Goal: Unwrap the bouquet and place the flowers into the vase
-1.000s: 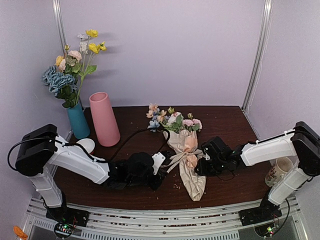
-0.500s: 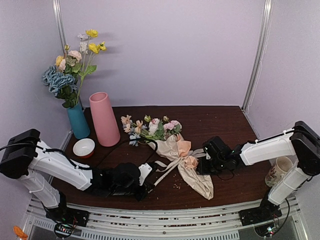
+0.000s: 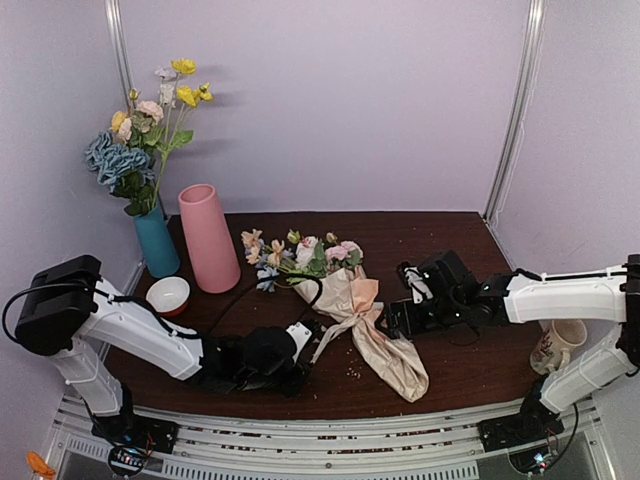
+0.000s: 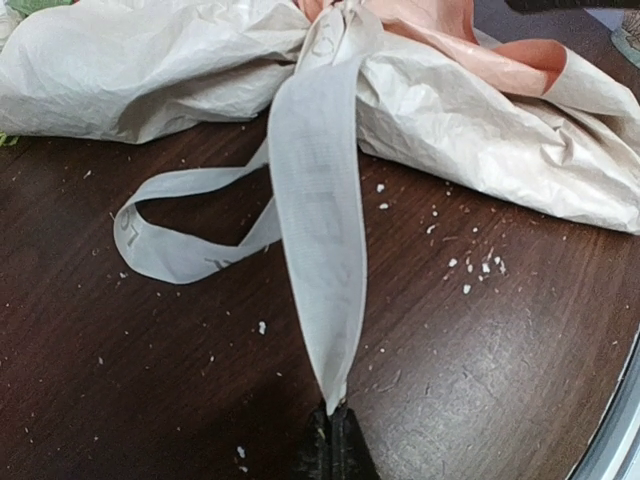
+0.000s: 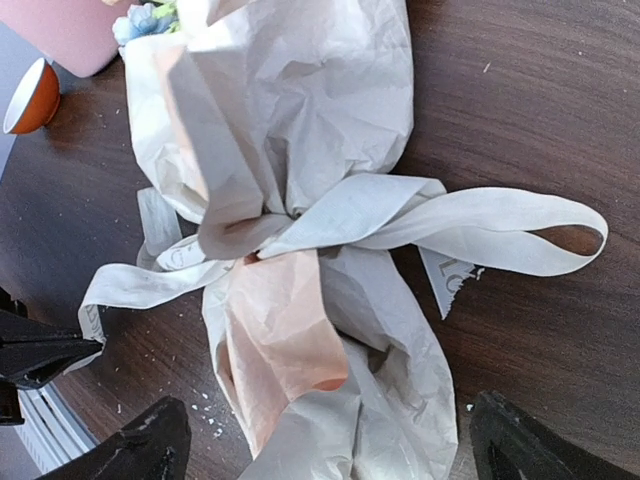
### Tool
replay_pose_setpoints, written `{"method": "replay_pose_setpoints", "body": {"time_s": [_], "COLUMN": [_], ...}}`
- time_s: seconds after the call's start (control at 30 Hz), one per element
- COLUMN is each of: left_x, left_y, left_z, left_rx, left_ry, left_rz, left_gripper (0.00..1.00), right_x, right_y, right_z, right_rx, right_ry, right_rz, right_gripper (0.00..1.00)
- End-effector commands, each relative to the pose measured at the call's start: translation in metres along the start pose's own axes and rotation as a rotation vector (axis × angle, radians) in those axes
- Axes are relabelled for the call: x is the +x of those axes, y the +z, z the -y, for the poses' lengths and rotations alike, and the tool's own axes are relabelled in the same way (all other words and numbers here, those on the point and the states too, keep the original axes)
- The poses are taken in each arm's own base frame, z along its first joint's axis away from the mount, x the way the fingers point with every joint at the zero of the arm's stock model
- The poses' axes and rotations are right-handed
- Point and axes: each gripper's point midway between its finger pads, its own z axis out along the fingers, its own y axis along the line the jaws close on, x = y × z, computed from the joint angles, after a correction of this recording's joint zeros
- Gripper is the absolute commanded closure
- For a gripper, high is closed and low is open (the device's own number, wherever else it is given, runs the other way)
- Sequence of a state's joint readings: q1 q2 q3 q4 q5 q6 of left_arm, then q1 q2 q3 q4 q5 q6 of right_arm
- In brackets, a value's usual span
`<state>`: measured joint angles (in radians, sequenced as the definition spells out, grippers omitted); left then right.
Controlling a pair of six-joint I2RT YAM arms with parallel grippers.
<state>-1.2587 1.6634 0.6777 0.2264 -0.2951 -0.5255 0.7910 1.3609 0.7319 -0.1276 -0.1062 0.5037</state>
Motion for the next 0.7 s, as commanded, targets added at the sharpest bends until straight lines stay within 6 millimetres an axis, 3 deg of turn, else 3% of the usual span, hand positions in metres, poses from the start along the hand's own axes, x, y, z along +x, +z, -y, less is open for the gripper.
{"method": "replay_pose_setpoints", "body": {"time_s": [0.0, 0.27, 0.43, 0.5, 0.67], "left_x": [-0.021, -0.018, -0.017, -0.017, -0.022], "left_y": [0.001, -0.002, -0.001, -0.001, 0.002], "left_z": [0.003, 0.002, 0.002, 0.003, 0.007], "left_rx": [-0.008, 0.004, 0.012, 0.015, 0.025], "left_ry": [-0.022, -0.04, -0.046, -0.042, -0.018], "left_rz": [0.067, 0.076, 0.077, 0.079, 0.087], "left_gripper": [1.0, 1.0, 1.0, 1.0, 1.0], "right_x": [0.014, 0.026, 0.029, 0.03, 0.037], "right_y": [0.001, 0.034, 0.054, 0.059, 0.072], "right_z": [-0.014, -0.027, -0.027, -0.02, 0.001], "right_rx": [-0.014, 0.063, 0.097, 0.133, 0.231], "right_ry": [-0.092, -0.153, -0.094, -0.043, 0.035], "right_rz": [-0.054, -0.1, -0.106, -0.098, -0.085], "right_gripper": [0.0, 0.0, 0.03, 0.09, 0.39]}}
